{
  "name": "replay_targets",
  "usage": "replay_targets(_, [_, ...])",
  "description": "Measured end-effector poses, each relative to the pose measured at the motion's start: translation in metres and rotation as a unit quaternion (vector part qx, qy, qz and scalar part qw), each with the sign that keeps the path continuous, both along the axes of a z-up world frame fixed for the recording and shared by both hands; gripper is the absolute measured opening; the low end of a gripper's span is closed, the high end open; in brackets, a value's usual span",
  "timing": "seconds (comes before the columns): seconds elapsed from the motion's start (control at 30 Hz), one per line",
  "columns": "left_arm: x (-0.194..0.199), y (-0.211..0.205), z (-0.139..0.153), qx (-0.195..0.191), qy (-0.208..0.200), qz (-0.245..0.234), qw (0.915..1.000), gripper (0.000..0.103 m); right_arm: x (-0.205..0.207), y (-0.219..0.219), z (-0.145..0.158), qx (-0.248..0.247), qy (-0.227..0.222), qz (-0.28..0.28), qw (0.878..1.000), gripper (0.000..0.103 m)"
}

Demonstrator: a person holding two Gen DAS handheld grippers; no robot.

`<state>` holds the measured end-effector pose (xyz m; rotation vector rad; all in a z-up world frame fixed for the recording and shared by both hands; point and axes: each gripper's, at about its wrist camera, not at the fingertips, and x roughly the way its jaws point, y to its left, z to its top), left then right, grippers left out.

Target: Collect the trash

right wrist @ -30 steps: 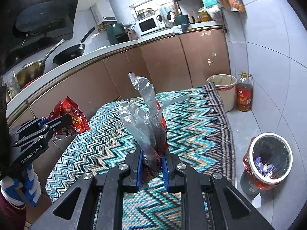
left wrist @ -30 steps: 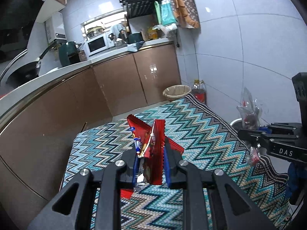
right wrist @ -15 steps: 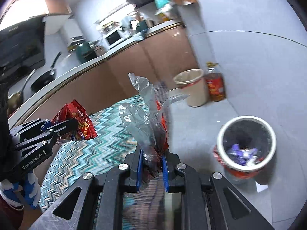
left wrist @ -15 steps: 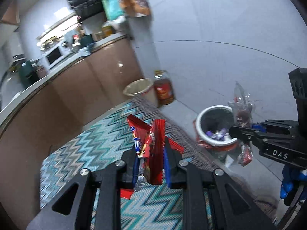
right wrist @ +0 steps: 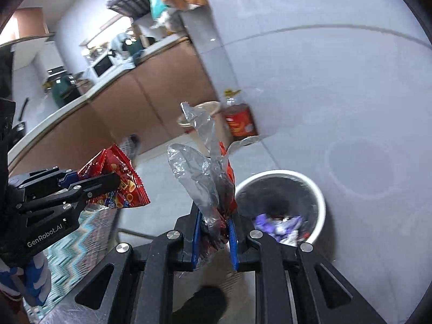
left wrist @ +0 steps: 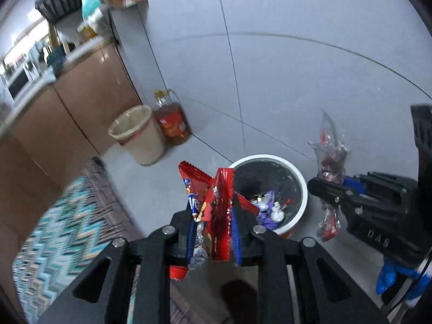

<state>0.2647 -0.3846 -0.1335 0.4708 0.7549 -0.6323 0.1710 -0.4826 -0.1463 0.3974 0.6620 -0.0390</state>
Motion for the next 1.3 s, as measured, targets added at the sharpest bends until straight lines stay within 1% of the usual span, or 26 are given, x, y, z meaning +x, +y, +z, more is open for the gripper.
replay_targets(0.1, [0.028, -0.022, -0.018, -0.017, 0.042, 0.008, 0.9989, 0.023, 0.019, -0.021, -0.017, -0.006, 0.016, -0.014, 1.000, 0.018])
replay_targets(0.27, [0.059, -0.048, -0.039, -0.046, 0.081, 0.020, 0.9955, 0.025, 0.040, -0.046, -0.045, -0.009, 0.043, -0.034, 0.998, 0.018])
replay_targets(0.37, [0.073, -0.056, -0.047, -0.061, 0.102, 0.028, 0.9925, 0.030, 0.050, -0.057, -0.058, -0.013, 0.056, -0.040, 0.998, 0.018])
replay_targets(0.4, [0.078, -0.059, -0.049, -0.071, 0.113, 0.031, 0.9906, 0.033, 0.054, -0.060, -0.063, -0.014, 0.062, -0.045, 0.997, 0.019])
replay_targets(0.43, [0.081, -0.061, -0.050, -0.078, 0.120, 0.033, 0.9891, 0.037, 0.056, -0.063, -0.067, -0.014, 0.065, -0.047, 0.997, 0.021])
replay_targets(0.53, [0.090, -0.066, -0.052, -0.093, 0.131, 0.038, 0.9864, 0.043, 0.065, -0.068, -0.071, -0.019, 0.072, -0.056, 0.996, 0.036])
replay_targets(0.57, [0.092, -0.067, -0.052, -0.096, 0.132, 0.037, 0.9858, 0.043, 0.066, -0.071, -0.073, -0.019, 0.073, -0.058, 0.995, 0.038])
replay_targets(0.7, [0.097, -0.067, -0.052, -0.108, 0.141, 0.041, 0.9832, 0.047, 0.065, -0.076, -0.075, -0.021, 0.076, -0.067, 0.995, 0.041])
replay_targets(0.9, [0.090, -0.056, -0.039, -0.118, 0.134, 0.041, 0.9830, 0.048, 0.052, -0.073, -0.067, -0.023, 0.072, -0.076, 0.994, 0.045])
replay_targets(1.03, [0.076, -0.037, -0.021, -0.130, 0.117, 0.049, 0.9834, 0.048, 0.038, -0.063, -0.045, -0.037, 0.060, -0.080, 0.994, 0.054])
replay_targets(1.1, [0.065, -0.024, -0.008, -0.132, 0.097, 0.054, 0.9851, 0.048, 0.028, -0.056, -0.030, -0.046, 0.052, -0.080, 0.994, 0.058])
replay_targets(1.17, [0.055, -0.011, 0.004, -0.135, 0.078, 0.056, 0.9862, 0.048, 0.022, -0.050, -0.017, -0.052, 0.043, -0.080, 0.995, 0.065])
replay_targets(1.3, [0.026, 0.025, 0.028, -0.131, 0.031, 0.059, 0.9892, 0.048, 0.002, -0.023, 0.022, -0.070, 0.019, -0.072, 0.995, 0.072])
